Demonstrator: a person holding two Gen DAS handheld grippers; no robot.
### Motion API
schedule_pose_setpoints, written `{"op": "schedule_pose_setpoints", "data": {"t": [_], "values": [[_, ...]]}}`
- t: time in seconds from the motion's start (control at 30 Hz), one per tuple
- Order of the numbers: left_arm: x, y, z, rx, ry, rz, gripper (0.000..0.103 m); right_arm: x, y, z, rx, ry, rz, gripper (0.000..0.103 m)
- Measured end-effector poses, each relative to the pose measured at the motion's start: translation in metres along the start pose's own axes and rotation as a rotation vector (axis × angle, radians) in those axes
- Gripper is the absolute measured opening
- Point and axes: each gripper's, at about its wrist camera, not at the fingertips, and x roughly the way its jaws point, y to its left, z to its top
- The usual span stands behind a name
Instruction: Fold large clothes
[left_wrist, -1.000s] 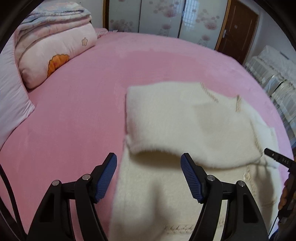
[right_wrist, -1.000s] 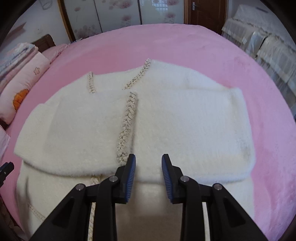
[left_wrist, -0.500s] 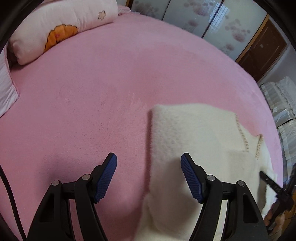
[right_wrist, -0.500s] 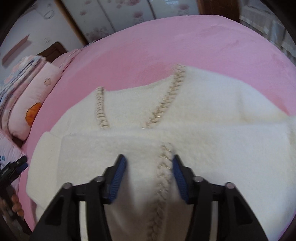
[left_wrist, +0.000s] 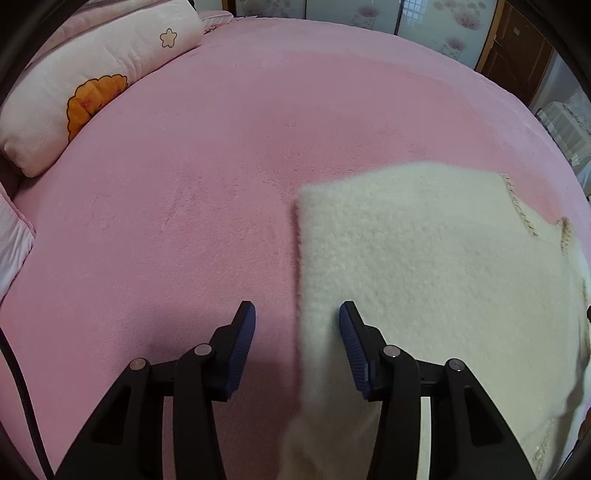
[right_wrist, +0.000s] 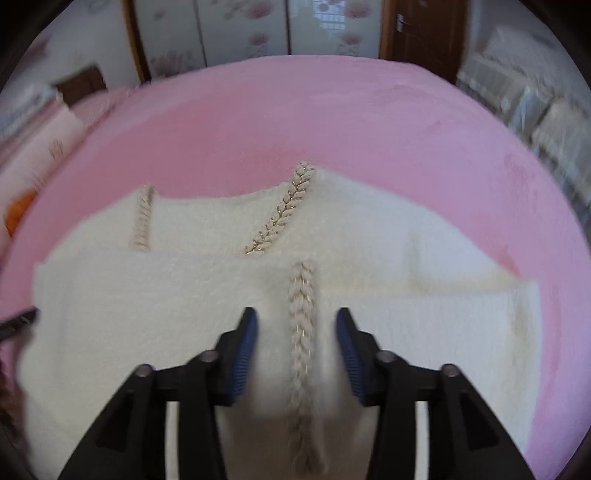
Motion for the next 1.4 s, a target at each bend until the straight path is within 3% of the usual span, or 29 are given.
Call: {"op": "schedule_pose_setpoints", "data": {"t": [0.1,0.23,0.37,0.4,0.43,0.47,0.53,0.63,0.7,0.77,0.83,0.93,1.0,1.13,1.2,1.27,1.3,1.4], "values": [[-0.021,0.003,-0.017,0.006,-0.031,-0.036,0.071,-0.024,-0.024,-0.021,0.103,-0.005,0.111,0.059],[-0.03,0.001,-0.036,-0.033,0.002,-0.104,0.073,-0.035,-0.029,-0.05,0.121,0.034,0.161,0.059],[-0.021,-0.01,-0.051,-0.039,0.009,-0.073,0.073,-0.03,-0.024,-0.063,0.124,0.031,0.162,0.059],[-0.018,-0.015,-0.056,-0.019,-0.003,-0.031,0.075,-0.025,-0.019,-0.064,0.115,0.027,0.145,0.047],[-0.014,-0.018,-0.057,0.006,-0.021,0.004,0.077,-0.026,-0.017,-0.068,0.096,0.016,0.122,0.015],[-0.01,-0.019,-0.059,0.025,-0.033,0.026,0.079,-0.023,-0.014,-0.068,0.075,0.008,0.066,0.016],[-0.008,-0.02,-0.06,0.016,-0.029,0.028,0.08,-0.022,-0.024,-0.071,0.115,0.014,0.07,0.016],[-0.019,-0.019,-0.056,-0.001,-0.022,0.046,0.078,-0.026,-0.018,-0.075,0.078,0.008,0.032,0.018],[-0.035,-0.029,-0.056,0.006,-0.076,0.087,0.078,-0.038,-0.01,-0.075,0.057,-0.007,-0.03,0.023],[-0.053,-0.042,-0.057,0.024,-0.153,0.059,0.078,-0.054,0.002,-0.074,0.031,-0.059,-0.071,0.023],[-0.063,-0.063,-0.051,0.05,-0.19,-0.027,0.078,-0.072,0.025,-0.071,-0.013,-0.133,-0.055,0.023],[-0.058,-0.087,-0.036,0.065,-0.18,-0.089,0.076,-0.073,0.067,-0.055,-0.081,-0.147,0.086,0.023],[-0.048,-0.092,-0.023,0.044,-0.174,-0.091,0.072,-0.054,0.094,-0.042,-0.092,-0.09,0.209,0.023],[-0.012,-0.09,-0.006,0.006,-0.085,-0.104,0.072,-0.007,0.136,-0.031,-0.15,0.01,0.359,0.023],[0.012,-0.093,-0.003,0.032,-0.037,-0.027,0.071,0.011,0.142,-0.03,-0.187,0.007,0.297,0.018],[0.022,-0.081,0.002,0.048,-0.06,-0.006,0.072,0.016,0.134,-0.025,-0.199,-0.04,0.187,0.01],[0.023,-0.074,0.006,0.056,-0.075,-0.005,0.072,0.017,0.124,-0.021,-0.196,-0.068,0.106,0.0],[0.029,-0.062,0.014,0.074,-0.085,0.024,0.072,0.025,0.065,-0.013,-0.108,-0.081,-0.046,0.0]]}}
